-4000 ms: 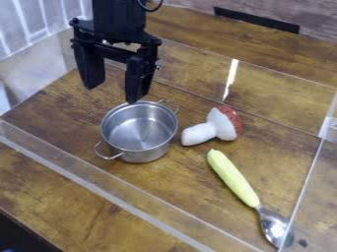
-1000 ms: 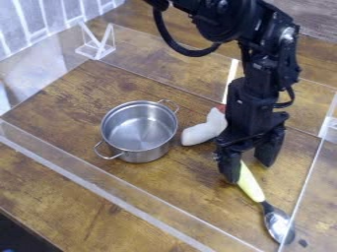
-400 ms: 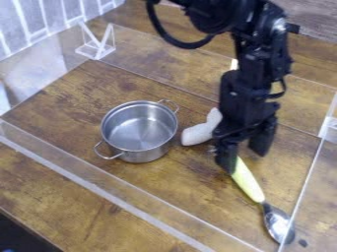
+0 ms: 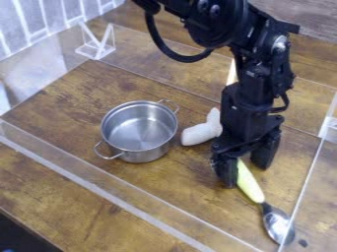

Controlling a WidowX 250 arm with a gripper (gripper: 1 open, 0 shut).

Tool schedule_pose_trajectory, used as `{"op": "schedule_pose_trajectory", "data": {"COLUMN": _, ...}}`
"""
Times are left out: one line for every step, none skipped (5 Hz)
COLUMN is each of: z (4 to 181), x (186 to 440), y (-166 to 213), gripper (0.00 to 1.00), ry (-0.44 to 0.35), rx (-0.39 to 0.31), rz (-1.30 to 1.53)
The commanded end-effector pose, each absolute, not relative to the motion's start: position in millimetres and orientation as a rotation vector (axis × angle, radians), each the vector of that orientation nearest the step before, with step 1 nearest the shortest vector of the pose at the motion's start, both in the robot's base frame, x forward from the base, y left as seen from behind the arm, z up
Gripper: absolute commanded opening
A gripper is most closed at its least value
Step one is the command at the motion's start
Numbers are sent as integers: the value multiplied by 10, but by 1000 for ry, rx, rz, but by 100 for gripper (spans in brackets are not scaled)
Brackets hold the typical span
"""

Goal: Move the green spoon to the left side of the table

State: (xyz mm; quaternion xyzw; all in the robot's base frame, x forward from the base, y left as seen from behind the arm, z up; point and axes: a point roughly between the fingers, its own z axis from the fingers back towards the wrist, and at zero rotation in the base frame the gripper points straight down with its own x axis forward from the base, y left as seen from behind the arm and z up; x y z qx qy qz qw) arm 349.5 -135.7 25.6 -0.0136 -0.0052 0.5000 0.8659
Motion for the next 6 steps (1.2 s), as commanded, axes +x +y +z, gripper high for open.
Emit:
{"op": "schedule_pose_trajectory", "data": {"z": 576, "x": 3597, "y": -1353, "gripper": 0, "ry": -59, "rx": -91, "rz": 1046}}
{"op": "schedule_pose_trajectory", "data": {"z": 680, "x": 3590, "y": -1294, "gripper": 0, "ry": -62, "rx": -93, "rz": 1036}}
{"op": "schedule_pose_trajectory", "data": {"z": 794, "x": 3576, "y": -1236, "gripper": 0, "ry": -66, "rx": -95, "rz": 1027}}
{"op": "schedule_pose_trajectory", "data": {"z": 871, "x": 3570, "y": -1314, "gripper": 0, "ry": -89, "rx": -115, "rz": 948}}
{"op": "schedule_pose_trajectory", "data": {"z": 920, "x": 3552, "y": -1420, "gripper": 0, "ry": -96, "rx": -131, "rz": 875}}
{"op": "schedule_pose_trajectory", "data": {"z": 915, "x": 3505, "y": -1457, "gripper": 0, "ry": -127, "rx": -153, "rz": 880}}
